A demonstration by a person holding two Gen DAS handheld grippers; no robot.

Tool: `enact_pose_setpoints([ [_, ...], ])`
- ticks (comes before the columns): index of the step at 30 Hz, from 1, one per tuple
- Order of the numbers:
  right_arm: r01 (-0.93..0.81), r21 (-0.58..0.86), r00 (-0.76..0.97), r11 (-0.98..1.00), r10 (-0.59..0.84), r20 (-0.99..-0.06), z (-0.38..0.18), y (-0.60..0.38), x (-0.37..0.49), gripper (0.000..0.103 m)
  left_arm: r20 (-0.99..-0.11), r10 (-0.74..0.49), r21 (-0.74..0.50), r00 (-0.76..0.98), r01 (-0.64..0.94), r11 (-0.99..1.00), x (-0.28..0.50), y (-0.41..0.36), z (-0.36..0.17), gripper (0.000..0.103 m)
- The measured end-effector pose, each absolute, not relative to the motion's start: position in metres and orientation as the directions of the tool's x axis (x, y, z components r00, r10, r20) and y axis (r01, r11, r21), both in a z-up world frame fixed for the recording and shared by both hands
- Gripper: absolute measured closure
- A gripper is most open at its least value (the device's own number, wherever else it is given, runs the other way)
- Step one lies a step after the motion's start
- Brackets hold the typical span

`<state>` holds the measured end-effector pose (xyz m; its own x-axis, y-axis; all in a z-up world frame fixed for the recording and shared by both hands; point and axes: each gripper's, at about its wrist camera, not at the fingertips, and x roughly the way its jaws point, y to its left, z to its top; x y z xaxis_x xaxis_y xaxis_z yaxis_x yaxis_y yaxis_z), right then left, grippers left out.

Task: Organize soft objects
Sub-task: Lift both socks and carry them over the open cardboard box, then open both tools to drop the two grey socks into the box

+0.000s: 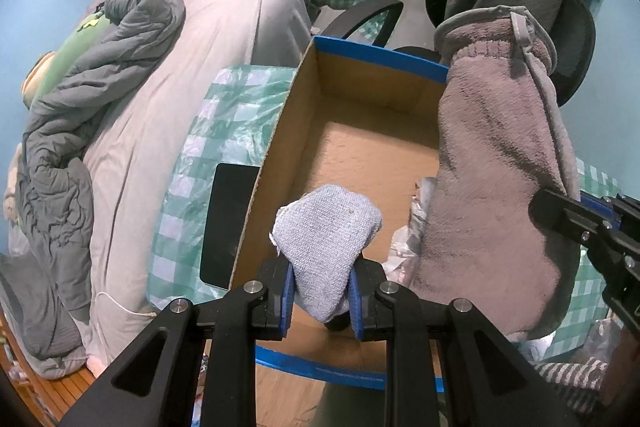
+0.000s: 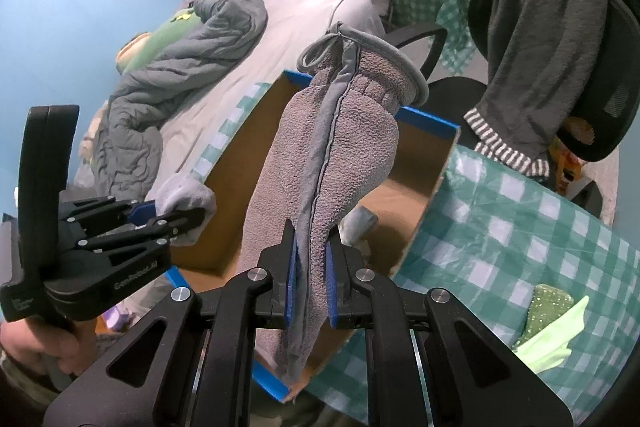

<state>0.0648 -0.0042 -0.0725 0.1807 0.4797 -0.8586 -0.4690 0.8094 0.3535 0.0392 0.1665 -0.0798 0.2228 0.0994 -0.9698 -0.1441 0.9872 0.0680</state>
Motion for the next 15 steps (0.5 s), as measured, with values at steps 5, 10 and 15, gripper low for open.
enact_pose_setpoints([
  [5, -0.464, 0.356, 0.162, 0.812, 0.472, -0.866, -0.081, 0.007, 0.068, 0.092, -0.974, 0.101, 0.073, 0.201, -0.142, 0.987, 0.046, 0.172, -0.09, 0.08],
  [10, -0.452, 0.362, 0.143, 0.815, 0.467, -0.873, -0.09, 0.015, 0.072, 0.092, -0.978, 0.099, 0.075, 0.182, -0.134, 0.988, 0.049, 0.174, -0.097, 0.08],
  [15, -0.436, 0.37, 0.131, 0.82, 0.465, -0.876, -0.095, 0.018, 0.074, 0.092, -0.981, 0.104, 0.084, 0.164, -0.123, 0.989, 0.052, 0.174, -0.104, 0.077],
])
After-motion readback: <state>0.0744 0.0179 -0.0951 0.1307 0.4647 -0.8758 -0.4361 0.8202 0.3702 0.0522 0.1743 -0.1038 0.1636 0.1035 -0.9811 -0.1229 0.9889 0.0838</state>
